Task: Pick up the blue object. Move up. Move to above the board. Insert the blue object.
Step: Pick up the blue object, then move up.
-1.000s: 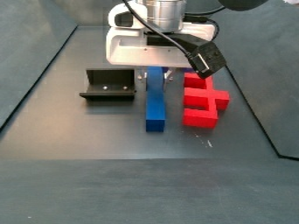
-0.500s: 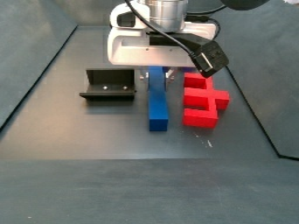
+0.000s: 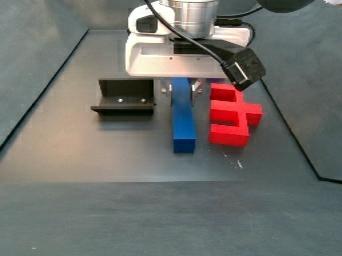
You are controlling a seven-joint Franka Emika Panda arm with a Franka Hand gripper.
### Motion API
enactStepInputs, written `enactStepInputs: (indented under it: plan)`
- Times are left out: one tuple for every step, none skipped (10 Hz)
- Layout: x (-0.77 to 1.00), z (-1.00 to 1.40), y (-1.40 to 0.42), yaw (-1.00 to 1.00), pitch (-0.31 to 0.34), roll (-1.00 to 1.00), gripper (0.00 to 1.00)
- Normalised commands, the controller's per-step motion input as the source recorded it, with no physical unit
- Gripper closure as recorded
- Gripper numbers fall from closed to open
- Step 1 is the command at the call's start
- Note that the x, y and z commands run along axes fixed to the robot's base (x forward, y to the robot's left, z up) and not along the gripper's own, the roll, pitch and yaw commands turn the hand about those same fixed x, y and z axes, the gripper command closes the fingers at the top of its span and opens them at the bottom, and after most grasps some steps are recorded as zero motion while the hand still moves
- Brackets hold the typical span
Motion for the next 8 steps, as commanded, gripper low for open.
enactStepInputs:
  plan:
    - [0.0,0.0,0.0,0.0,0.0,0.0,1.0]
    - [0.0,0.0,0.0,0.0,0.0,0.0,1.0]
    - [0.0,0.0,0.0,0.0,0.0,0.0,1.0]
    - [0.0,0.0,0.0,0.0,0.0,0.0,1.0]
    - [0.0,0.83,0.0,0.0,0.0,0.0,1.0]
    - [-0.02,0.83,0.01,-0.01,0.006,0.0,1.0]
    - [-0.06,0.71,0.01,-0.01,0.014,0.01,1.0]
    - [-0.04,0.3,0.01,-0.01,-0.025,0.04,1.0]
